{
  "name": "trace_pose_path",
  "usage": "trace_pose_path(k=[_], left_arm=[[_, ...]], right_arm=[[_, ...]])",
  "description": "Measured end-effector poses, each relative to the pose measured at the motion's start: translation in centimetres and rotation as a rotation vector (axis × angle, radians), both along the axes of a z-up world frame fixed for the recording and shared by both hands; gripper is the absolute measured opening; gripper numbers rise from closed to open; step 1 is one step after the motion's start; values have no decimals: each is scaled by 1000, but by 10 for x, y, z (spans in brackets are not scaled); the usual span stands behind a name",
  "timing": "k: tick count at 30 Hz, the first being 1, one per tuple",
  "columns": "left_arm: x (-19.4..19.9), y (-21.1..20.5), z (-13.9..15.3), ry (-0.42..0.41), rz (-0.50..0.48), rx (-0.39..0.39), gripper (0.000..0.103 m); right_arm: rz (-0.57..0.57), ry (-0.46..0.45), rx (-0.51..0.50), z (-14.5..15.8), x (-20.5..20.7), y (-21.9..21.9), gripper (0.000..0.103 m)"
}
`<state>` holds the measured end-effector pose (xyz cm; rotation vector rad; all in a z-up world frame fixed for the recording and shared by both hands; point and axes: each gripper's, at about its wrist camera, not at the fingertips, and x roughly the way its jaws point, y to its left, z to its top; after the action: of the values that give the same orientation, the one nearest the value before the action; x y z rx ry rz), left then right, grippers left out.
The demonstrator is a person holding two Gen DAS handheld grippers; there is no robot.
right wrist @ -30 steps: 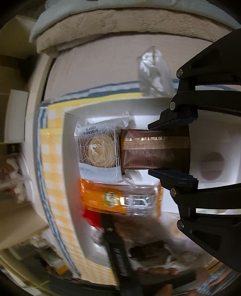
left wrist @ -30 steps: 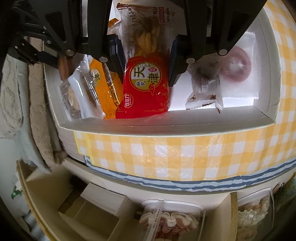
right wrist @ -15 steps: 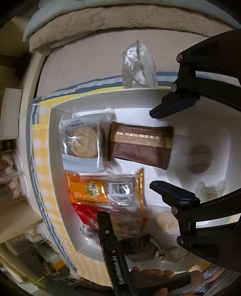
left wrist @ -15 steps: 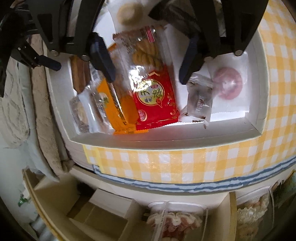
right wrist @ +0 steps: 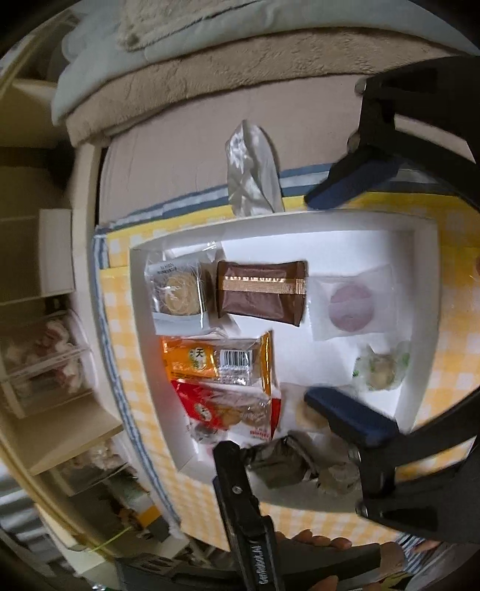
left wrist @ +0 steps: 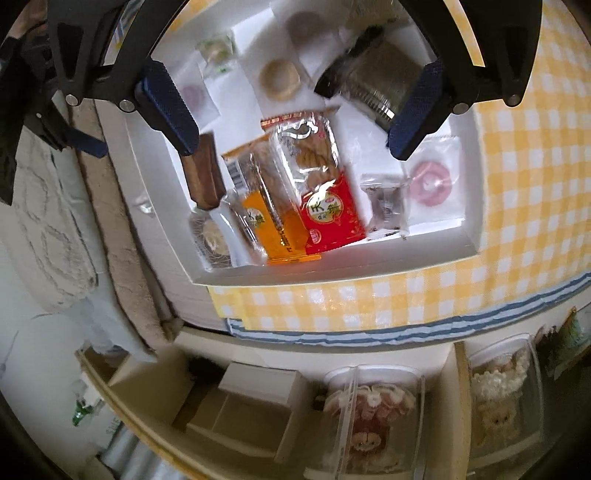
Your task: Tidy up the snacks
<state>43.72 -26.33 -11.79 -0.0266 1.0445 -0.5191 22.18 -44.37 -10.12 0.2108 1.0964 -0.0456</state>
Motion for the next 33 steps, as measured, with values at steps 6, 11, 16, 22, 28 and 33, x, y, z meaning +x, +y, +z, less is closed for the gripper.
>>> trace_pose_path(k=[6,11,16,22,28,33], left_arm=[[-31,20,33,-46,-13,1,103],[-59,41,62,-77,6,5,103],[-95,62,93,-129,24,25,103],[-143,99,123,-173,27,10,103],[-197,133,147,-223,21,-8,103],[-242,156,154,-271,22,20,103]], right_arm=[[-12,-39,-24,24,-15,9,103],[-21,-74,-24,47,-30,20,103],[-18,-120,-43,71,-48,34,103],[-31,-177,-59,97,-76,53,103],[-40,-230,-89,115,-108,70,103],[-48,-259,-105,125,-131,83,103]])
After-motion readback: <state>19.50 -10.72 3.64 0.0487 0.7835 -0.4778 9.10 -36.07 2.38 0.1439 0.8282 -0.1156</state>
